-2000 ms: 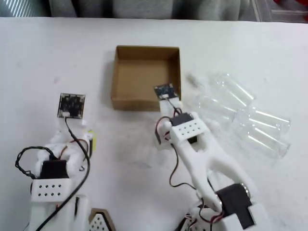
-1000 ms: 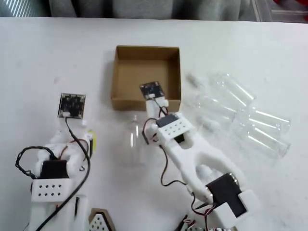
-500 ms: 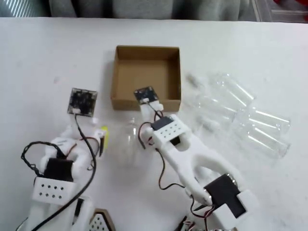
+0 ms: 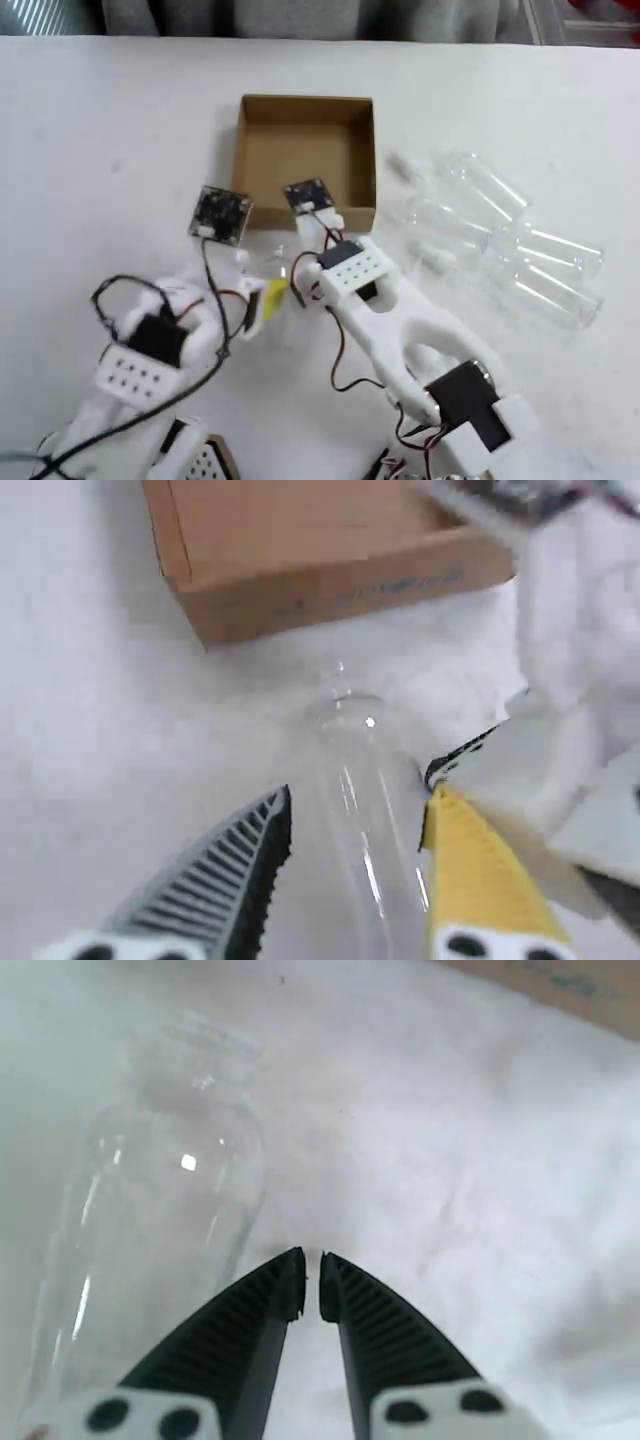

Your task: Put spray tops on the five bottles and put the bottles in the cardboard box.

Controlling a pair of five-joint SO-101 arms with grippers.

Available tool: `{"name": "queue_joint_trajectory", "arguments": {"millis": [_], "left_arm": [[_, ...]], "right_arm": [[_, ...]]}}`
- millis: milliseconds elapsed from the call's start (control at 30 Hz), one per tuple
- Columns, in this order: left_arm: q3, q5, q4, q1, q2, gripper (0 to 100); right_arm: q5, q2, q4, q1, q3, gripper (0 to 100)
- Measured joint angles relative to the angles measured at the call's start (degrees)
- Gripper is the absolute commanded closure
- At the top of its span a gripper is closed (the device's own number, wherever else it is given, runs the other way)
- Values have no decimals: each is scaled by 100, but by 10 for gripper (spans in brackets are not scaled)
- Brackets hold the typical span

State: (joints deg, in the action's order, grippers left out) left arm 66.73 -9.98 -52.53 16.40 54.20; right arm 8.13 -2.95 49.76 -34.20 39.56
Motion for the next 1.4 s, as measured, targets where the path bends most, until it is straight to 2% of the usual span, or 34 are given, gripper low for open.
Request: {"name": "queue_joint_trajectory", "arguments": {"millis": [200, 367, 833, 967, 1100, 1400], "left_arm": [[-695, -343, 114, 0, -1749, 771], [-1204, -615, 97, 0, -2629, 771], [-1503, -1574, 316, 44, -2971, 770], [-1503, -1609, 360, 44, -2971, 768], [-1503, -1618, 440, 202, -3068, 724], [-2066, -1635, 448, 246, -4396, 722]], "right_arm": [[0, 0, 0, 18, 0, 982], [0, 0, 0, 79, 0, 982], [-220, 0, 158, 325, 0, 982], [-220, 0, 158, 343, 0, 982], [-220, 0, 158, 369, 0, 982], [-220, 9, 167, 440, 0, 982]]}}
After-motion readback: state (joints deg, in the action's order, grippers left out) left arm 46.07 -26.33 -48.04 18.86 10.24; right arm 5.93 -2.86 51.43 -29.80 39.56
